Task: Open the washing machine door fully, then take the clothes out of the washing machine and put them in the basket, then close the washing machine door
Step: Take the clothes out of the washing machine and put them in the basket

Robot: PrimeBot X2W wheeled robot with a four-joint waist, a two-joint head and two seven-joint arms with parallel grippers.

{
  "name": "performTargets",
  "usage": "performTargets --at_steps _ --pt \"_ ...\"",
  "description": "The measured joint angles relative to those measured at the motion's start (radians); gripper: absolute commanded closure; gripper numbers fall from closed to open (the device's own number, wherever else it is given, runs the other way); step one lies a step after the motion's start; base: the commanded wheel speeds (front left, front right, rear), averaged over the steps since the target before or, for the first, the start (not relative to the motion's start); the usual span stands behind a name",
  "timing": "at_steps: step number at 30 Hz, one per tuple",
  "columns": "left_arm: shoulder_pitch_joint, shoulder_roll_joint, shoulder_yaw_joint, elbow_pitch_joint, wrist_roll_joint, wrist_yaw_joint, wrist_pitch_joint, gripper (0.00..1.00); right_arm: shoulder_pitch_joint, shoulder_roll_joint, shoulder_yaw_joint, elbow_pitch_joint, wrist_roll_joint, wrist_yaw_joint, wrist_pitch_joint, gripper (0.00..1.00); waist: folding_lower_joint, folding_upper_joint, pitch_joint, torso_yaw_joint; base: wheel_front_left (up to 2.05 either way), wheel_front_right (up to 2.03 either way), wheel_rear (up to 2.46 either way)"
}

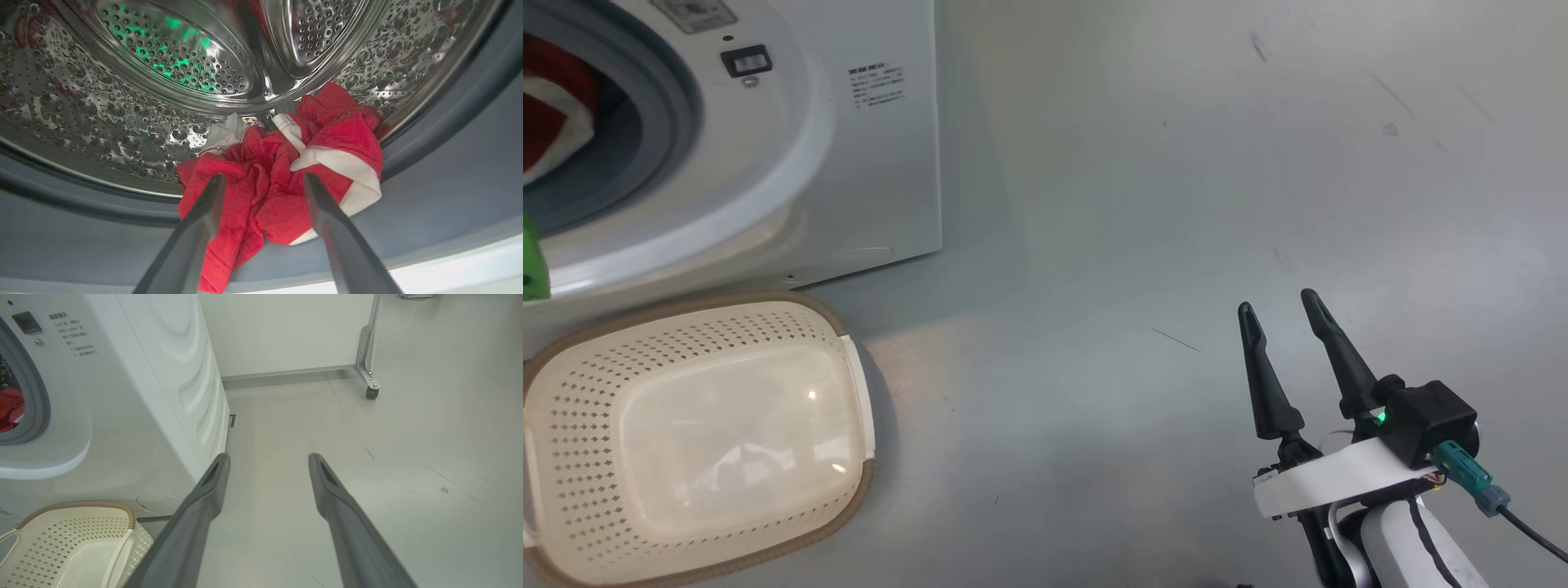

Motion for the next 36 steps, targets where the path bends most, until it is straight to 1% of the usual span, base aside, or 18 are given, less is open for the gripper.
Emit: performTargets --at_steps 8,10,14,22,25,28,36 --pt "-0.077 0.074 -0.011 0.096 0.074 0.002 0.094 0.00 -0.019 0.011 0.003 0.023 0.002 0.008 -0.001 0.00 0.0000 0.0000 0.035 -0.043 0.00 0.00 0.00" --pt "-0.091 0.081 -0.011 0.113 0.076 0.003 0.110 0.00 -0.023 0.013 0.002 0.028 0.002 0.009 -0.004 0.00 0.0000 0.0000 0.042 -0.050 0.00 0.00 0.00" --pt "-0.117 0.082 -0.023 0.141 0.104 0.003 0.127 0.00 -0.031 0.017 -0.002 0.037 0.002 0.009 -0.004 0.00 0.0000 0.0000 0.051 -0.057 0.00 0.00 0.00" --pt "-0.163 0.094 -0.017 0.193 0.115 0.004 0.156 0.00 -0.040 0.023 -0.007 0.046 0.002 0.009 -0.004 0.00 0.0000 0.0000 0.062 -0.061 0.00 0.00 0.00" --pt "-0.166 0.102 -0.017 0.208 0.127 0.004 0.166 0.00 -0.043 0.023 -0.011 0.050 0.002 0.016 -0.004 0.00 0.0000 0.0000 0.066 -0.062 0.00 0.00 0.00" --pt "-0.172 0.106 -0.017 0.229 0.129 0.004 0.171 0.00 -0.045 0.024 -0.013 0.052 0.002 0.017 -0.004 0.00 0.0000 0.0000 0.069 -0.062 0.00 0.00 0.00" --pt "-0.200 0.107 -0.017 0.264 0.130 0.004 0.180 0.00 -0.059 0.029 -0.017 0.051 0.002 0.018 -0.004 0.00 0.0000 0.0000 0.080 -0.062 0.00 0.00 0.00"
